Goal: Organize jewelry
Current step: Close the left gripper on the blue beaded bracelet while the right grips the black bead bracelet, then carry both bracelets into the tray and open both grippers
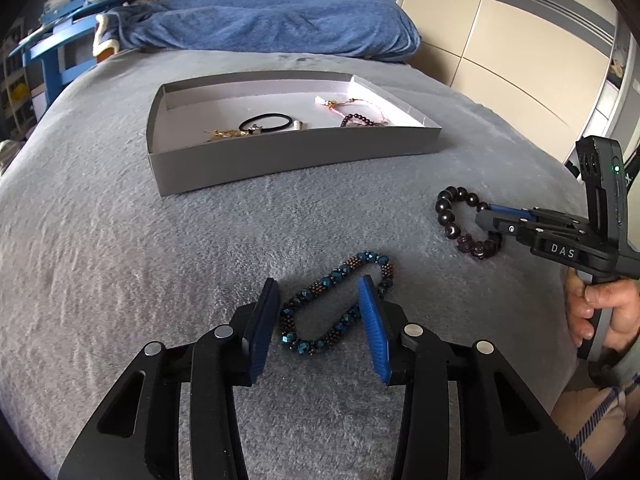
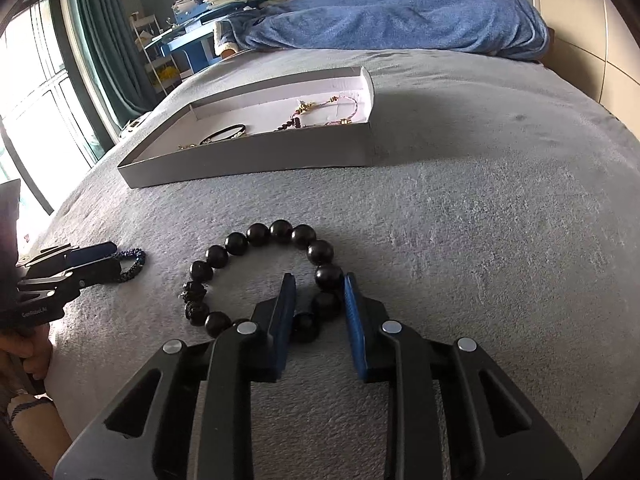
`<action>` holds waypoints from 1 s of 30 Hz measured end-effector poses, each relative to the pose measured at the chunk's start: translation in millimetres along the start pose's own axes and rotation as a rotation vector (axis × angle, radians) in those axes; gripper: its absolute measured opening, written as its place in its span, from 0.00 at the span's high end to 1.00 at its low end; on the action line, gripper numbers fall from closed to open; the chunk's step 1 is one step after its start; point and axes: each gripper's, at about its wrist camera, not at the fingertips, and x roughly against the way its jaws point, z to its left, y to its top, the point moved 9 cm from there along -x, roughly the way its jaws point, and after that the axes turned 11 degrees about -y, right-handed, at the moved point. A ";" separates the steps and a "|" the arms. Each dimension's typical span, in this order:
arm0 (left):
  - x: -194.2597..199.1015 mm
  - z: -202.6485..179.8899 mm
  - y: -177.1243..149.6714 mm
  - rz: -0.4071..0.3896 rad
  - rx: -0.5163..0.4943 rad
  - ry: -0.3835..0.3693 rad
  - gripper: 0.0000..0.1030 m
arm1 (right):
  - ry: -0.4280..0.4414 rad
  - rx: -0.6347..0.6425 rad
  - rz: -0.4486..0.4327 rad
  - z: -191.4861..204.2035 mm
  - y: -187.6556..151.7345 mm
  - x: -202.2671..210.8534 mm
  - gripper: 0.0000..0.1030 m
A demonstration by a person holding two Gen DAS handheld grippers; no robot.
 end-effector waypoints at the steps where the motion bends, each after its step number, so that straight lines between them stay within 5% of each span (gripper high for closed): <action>1: 0.4 0.4 0.1 -0.002 0.005 -0.006 0.59 | 0.001 -0.001 0.000 -0.2 -0.1 0.2 0.76; 18: 6.0 5.8 0.5 -0.033 0.082 -0.091 0.60 | 0.048 -0.054 -0.003 -5.5 2.8 1.8 0.74; 26: -3.5 8.4 -1.9 0.025 0.050 0.005 0.70 | 0.032 -0.044 0.016 -3.8 1.5 -1.7 0.74; 30: -4.6 7.1 -1.9 0.033 0.013 0.075 0.86 | 0.033 -0.044 0.010 -3.4 2.0 -0.8 0.80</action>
